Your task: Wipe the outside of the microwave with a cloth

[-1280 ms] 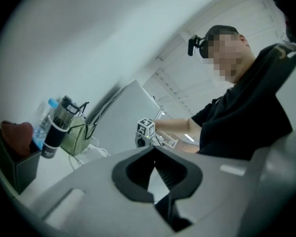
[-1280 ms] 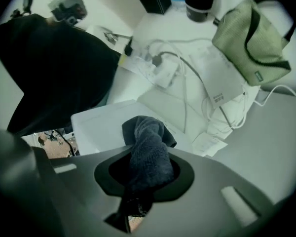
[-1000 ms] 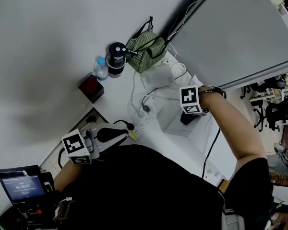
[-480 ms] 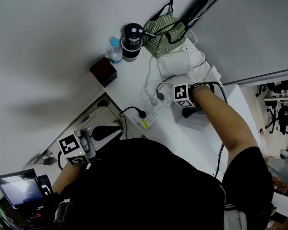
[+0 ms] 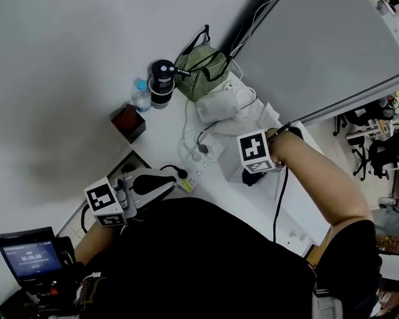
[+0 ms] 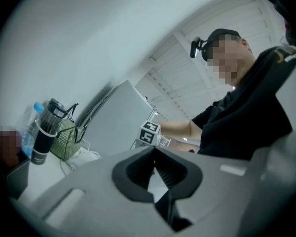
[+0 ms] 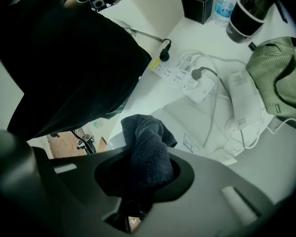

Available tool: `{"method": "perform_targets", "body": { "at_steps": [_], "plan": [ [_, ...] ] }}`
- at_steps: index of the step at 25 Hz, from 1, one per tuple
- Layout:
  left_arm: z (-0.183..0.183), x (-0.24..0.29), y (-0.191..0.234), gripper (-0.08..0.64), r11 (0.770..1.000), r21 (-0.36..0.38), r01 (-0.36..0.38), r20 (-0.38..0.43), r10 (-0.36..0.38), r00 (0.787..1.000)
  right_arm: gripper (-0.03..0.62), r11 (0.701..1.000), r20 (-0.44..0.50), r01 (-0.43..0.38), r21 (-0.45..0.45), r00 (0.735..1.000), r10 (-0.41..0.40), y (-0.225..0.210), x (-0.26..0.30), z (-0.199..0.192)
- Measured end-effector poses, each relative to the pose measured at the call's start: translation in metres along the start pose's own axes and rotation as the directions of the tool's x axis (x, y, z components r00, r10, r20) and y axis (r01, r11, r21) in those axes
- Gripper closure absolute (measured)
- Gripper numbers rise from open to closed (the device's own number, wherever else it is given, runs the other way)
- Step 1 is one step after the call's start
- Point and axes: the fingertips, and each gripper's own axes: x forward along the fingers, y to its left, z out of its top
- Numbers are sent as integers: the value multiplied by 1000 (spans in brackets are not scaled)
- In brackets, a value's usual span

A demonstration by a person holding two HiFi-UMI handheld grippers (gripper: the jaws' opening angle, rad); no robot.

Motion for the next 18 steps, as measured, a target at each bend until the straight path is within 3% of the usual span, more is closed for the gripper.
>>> {"method": "perform_targets", "body": {
  "at_steps": [4, 9, 13, 15, 18],
  "plan": [
    [-13, -9, 0, 557, 999, -19, -48, -22, 48, 999, 531, 999, -66, -30, -30, 997, 28, -14, 42, 33],
    [-29, -35, 4, 557, 987, -69, -148, 17, 149, 989, 531, 997, -134, -69, -24, 989, 65, -49, 116, 73],
    [-25, -52, 2, 557, 979, -76, -190, 47, 193, 980, 531, 999, -122, -50, 6, 991, 51, -66, 140, 83],
    [-19, -56, 7, 557, 983, -41, -180, 43, 182, 982, 532, 999, -94, -39, 37, 995, 42, -62, 134, 83],
    [9, -46, 9, 557, 996, 4, -88, 58, 87, 994, 528, 999, -47, 3, 54, 999, -1, -46, 94, 71]
  ]
}}
